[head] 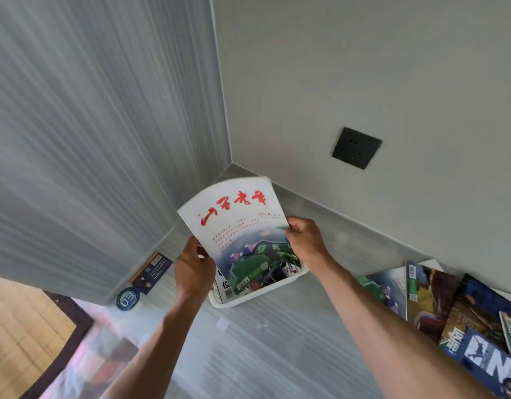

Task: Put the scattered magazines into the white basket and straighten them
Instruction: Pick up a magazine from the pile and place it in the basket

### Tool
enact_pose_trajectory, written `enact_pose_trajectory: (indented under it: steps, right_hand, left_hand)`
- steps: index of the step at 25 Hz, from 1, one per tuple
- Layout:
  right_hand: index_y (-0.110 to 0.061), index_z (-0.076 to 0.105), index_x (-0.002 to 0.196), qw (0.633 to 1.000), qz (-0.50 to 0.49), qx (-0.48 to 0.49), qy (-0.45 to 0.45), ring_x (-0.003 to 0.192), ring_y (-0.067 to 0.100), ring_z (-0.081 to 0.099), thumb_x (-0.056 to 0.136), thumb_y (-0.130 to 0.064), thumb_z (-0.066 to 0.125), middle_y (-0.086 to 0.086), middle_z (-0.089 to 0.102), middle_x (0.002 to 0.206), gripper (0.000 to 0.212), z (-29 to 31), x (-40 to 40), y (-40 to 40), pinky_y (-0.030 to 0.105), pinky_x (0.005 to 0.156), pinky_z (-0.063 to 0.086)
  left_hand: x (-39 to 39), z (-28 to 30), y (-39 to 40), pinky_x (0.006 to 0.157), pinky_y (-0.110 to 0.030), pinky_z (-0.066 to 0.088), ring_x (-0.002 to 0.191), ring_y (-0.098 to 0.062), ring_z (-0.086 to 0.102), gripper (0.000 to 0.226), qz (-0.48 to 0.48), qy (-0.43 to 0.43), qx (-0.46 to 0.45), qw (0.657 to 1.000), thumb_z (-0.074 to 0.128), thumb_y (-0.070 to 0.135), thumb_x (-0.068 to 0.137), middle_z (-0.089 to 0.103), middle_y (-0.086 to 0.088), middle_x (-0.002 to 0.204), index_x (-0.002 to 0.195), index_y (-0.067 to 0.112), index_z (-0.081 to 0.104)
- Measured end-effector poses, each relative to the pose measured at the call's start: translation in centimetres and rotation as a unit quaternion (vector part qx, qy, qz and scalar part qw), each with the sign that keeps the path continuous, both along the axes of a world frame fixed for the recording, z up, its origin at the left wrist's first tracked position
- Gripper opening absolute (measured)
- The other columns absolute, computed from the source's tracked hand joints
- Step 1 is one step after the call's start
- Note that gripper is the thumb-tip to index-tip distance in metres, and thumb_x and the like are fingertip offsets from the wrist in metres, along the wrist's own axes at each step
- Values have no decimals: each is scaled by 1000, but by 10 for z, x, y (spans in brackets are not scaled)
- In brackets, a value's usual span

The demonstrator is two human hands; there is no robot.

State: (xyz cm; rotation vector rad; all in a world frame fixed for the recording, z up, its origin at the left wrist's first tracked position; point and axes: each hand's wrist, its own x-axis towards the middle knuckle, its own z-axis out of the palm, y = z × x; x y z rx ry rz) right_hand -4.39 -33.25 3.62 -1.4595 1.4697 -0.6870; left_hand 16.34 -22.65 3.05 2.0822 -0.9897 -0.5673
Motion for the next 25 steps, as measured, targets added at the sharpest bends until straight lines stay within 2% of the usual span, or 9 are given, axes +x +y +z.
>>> enact_pose_trajectory:
  steps: [3,6,10,14,16,18,20,22,25]
  right_hand:
    - [-26,77,92,999,-33,33,1,55,7,56,83,1,52,-17,70,68,38,-30,2,6,24,52,38]
    - [-23,73,103,998,-28,40,41,60,7,61,84,-2,54,-7,74,84,34,-38,2,4,18,50,44]
    - [-17,66,113,997,-40,56,-20,97,12,67,85,0,57,-2,72,110,35,-33,-9,30,23,84,54]
    - [-20,68,112,987,-126,89,-34,93,12,67,84,-1,58,-8,70,107,35,-54,-88,97,23,80,53]
    - [-19,65,117,980,-163,107,31,98,15,67,86,-3,58,-2,70,116,36,-63,-139,134,21,78,53]
    - [-18,57,126,952,-226,95,183,112,23,62,86,-10,61,7,64,129,41,-75,-202,170,28,86,50]
    - [-18,34,145,890,-249,166,345,137,32,39,86,-33,66,13,33,155,69,-86,-256,202,46,105,38]
    - [-18,10,153,838,-244,270,408,145,40,16,81,-58,65,14,3,163,99,-95,-293,231,61,109,29]
    - [-15,5,153,827,-209,281,439,141,46,15,75,-72,60,16,0,161,111,-109,-310,254,63,98,44]
  left_hand:
    - [5,-14,2,43,-12,40,88,-30,69,36,-13,12,41,999,63,4,83,69,-9,119,113,18,50]
    - [6,-17,-6,65,-33,60,97,-36,68,46,-36,36,63,997,66,9,83,66,-11,124,122,20,45]
    - [-4,-19,-2,74,-56,59,106,-44,62,63,-13,8,69,997,71,17,79,53,-16,135,131,28,39]
    - [-84,-13,20,85,-37,48,97,-21,60,51,-125,32,-52,990,58,17,74,56,-5,125,123,26,50]
    - [-125,-17,32,78,-37,49,95,-19,57,46,-209,30,-65,975,57,11,73,57,-3,116,119,16,56]
    - [-168,-26,42,74,-42,53,98,-24,59,43,-263,69,-38,961,60,0,78,58,-6,118,120,12,58]
    - [-204,-35,52,78,-45,54,100,-25,60,45,-306,82,3,948,61,-6,80,59,-7,120,120,13,59]
    - [-234,-43,62,79,-42,54,99,-22,60,44,-341,78,24,936,61,-6,79,60,-6,119,119,13,60]
    - [-266,-48,74,78,-37,53,97,-21,60,43,-369,75,47,925,60,-4,79,61,-5,118,118,13,61]
